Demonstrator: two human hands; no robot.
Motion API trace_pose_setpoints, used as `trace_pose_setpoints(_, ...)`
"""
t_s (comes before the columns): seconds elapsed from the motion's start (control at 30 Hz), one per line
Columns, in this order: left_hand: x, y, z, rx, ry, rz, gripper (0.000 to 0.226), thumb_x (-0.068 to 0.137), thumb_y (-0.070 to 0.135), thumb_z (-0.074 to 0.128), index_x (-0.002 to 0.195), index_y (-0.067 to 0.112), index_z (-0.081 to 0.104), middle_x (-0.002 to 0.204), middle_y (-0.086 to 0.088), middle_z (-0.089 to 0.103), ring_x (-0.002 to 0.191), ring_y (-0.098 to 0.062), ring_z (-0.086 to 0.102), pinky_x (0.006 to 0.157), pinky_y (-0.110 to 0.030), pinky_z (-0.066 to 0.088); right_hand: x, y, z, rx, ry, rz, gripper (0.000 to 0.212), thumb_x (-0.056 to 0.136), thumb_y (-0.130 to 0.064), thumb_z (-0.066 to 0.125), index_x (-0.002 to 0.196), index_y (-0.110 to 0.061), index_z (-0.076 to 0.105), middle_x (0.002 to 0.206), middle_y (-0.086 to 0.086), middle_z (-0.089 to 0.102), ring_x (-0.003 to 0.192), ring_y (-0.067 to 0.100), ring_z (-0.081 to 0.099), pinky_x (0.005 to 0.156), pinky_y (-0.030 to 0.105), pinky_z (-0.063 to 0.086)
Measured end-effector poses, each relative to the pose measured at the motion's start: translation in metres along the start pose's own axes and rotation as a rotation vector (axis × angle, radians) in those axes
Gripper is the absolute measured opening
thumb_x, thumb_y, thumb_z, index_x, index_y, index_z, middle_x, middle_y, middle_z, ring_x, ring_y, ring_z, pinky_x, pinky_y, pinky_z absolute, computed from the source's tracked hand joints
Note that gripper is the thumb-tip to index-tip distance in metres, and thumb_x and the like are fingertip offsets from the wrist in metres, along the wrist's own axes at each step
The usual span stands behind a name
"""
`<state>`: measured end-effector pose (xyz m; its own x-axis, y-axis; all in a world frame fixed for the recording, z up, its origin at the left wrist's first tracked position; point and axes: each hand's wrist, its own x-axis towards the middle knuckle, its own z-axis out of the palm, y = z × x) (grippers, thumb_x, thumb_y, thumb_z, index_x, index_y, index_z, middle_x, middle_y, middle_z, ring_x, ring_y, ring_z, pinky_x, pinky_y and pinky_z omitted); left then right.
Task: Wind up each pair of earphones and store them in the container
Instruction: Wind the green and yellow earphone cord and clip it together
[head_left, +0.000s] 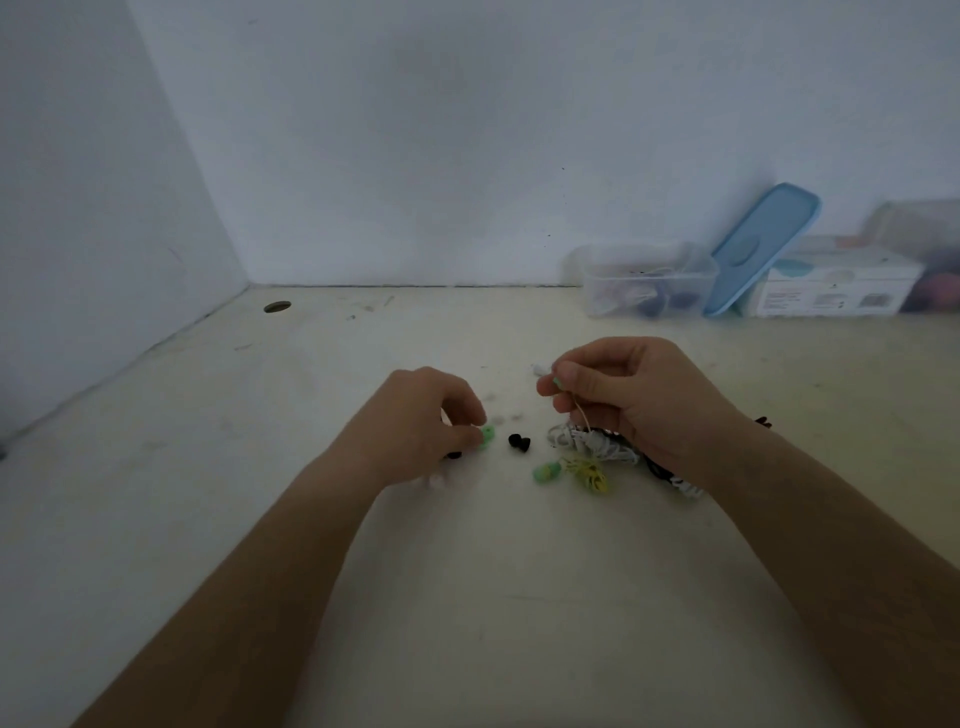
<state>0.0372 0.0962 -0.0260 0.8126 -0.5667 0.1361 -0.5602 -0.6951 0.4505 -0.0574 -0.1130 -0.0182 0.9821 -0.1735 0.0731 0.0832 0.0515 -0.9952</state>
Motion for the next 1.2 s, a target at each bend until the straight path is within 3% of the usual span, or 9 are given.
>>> trace_pose_setpoints(0.23, 0.002, 0.007, 0.009, 0.06, -0.021, 0.008, 0.021, 0.077, 0.041, 0.08, 0.093, 0.035, 0.07, 0.084, 0.017, 0.066, 0.069, 0.001, 0.057, 0.065, -0.018, 0.045, 0.002, 0.004, -0.001, -0.01, 0.026, 0.036, 0.012, 0.088, -0.013, 0.068, 0.095, -0.005, 0.075, 0.085, 0.012, 0.076, 0.077, 0.015, 0.072, 0.069, 0.021, 0.056)
trace_pose_setpoints(0.5, 0.002, 0.008, 0.006, 0.058, -0.002, 0.033, 0.017, 0.083, 0.021, 0.074, 0.094, 0.033, 0.07, 0.081, 0.019, 0.066, 0.068, 0.001, 0.059, 0.067, -0.016, 0.046, 0.0, 0.005, 0.003, 0.018, -0.029, 0.059, 0.017, 0.088, 0.004, 0.066, 0.099, -0.005, 0.075, 0.088, 0.016, 0.075, 0.082, 0.022, 0.073, 0.074, 0.025, 0.058)
trace_pose_setpoints(0.73, -0.003, 0.01, -0.003, -0.204, 0.122, 0.036, 0.019, 0.078, 0.015, 0.076, 0.087, 0.031, 0.073, 0.079, 0.016, 0.072, 0.066, -0.003, 0.069, 0.064, -0.019, 0.057, -0.002, 0.004, 0.002, -0.02, -0.036, 0.039, 0.014, 0.089, -0.004, 0.066, 0.101, 0.001, 0.072, 0.09, 0.021, 0.075, 0.074, 0.021, 0.072, 0.069, 0.026, 0.06)
trace_pose_setpoints(1.03, -0.002, 0.007, -0.003, -0.235, -0.033, -0.017, 0.031, 0.075, 0.007, 0.079, 0.094, 0.03, 0.073, 0.091, 0.013, 0.073, 0.071, -0.009, 0.071, 0.073, -0.029, 0.061, -0.001, 0.006, 0.004, -0.085, -0.065, 0.036, 0.009, 0.085, 0.001, 0.071, 0.09, -0.006, 0.073, 0.087, 0.017, 0.076, 0.072, 0.018, 0.071, 0.068, 0.025, 0.059)
trace_pose_setpoints(1.2, -0.007, 0.017, -0.007, -0.387, 0.005, -0.007, 0.03, 0.071, 0.007, 0.085, 0.093, 0.025, 0.074, 0.083, 0.008, 0.075, 0.074, -0.008, 0.073, 0.068, -0.022, 0.057, -0.003, 0.006, 0.003, -0.108, -0.075, 0.016, 0.013, 0.08, 0.002, 0.075, 0.089, -0.008, 0.074, 0.089, 0.019, 0.075, 0.078, 0.024, 0.072, 0.076, 0.03, 0.06)
